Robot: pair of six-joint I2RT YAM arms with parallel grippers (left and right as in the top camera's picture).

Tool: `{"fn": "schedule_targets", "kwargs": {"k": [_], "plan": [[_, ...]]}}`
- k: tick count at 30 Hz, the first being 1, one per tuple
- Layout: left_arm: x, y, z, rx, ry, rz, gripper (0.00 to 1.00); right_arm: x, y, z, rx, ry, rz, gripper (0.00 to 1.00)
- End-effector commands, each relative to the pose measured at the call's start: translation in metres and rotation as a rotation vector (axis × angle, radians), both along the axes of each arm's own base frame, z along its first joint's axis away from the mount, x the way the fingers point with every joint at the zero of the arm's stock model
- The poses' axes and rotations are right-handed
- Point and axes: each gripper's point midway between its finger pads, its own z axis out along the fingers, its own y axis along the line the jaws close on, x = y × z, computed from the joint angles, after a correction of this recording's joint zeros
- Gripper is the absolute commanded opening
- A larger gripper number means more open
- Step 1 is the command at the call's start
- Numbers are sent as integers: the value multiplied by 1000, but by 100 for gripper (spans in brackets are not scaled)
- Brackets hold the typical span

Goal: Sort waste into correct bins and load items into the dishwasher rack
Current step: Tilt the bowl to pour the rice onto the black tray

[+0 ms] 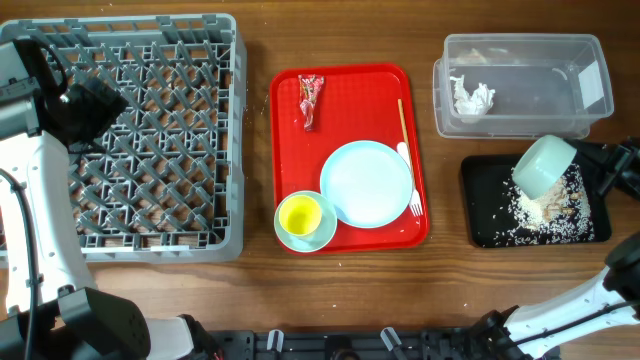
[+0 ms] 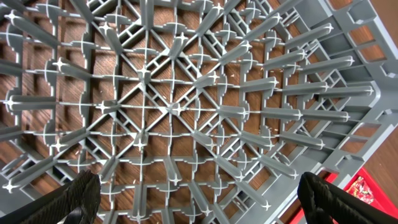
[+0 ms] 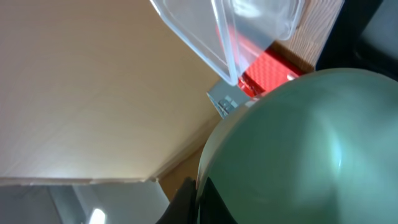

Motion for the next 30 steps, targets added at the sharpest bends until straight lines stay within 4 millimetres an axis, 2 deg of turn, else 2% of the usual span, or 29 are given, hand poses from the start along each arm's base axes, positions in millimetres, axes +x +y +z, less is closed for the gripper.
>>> {"fn": "schedule_targets", "kwargs": {"k": [1,4,7,9,12,13,15,16,19,21,23,24,28,30], "plan": [[0,1,6,2,-19,4,100,0,-6,2,64,23,-45,4],[0,1,6,2,-19,4,100,0,-8,0,47,18,-44,4],[0,1,6,2,-18,4,100,3,-9,14,60,-69,-62,4],[0,1,6,2,-19,4,100,10,-18,8,34,-86,-79,4],[0,1,6,2,-18,4,100,10,-19,8,-36,-155,-58,4],[0,1,6,2,-18,4,100,10,-21,2,-97,-169,-36,4],[0,1,6,2,-19,4,100,3,-24,-22,-181,-63,9,4],[0,1,6,2,-18,4,100,2,-23,-23,-198,-76,22,4],[0,1,6,2,-18,4,100,8,-14,18,-215,-390,2,5],[0,1,6,2,-18,4,100,9,-15,17,-221,-395,0,4],[0,1,6,2,-19,4,100,5,-13,0,-203,-251,36,4],[0,1,6,2,-19,4,100,5,-9,0,-213,-253,52,4],[0,1,6,2,-18,4,100,12,16,20,-333,-372,152,4],[0,1,6,2,-18,4,100,16,37,39,-397,-435,210,4]]}}
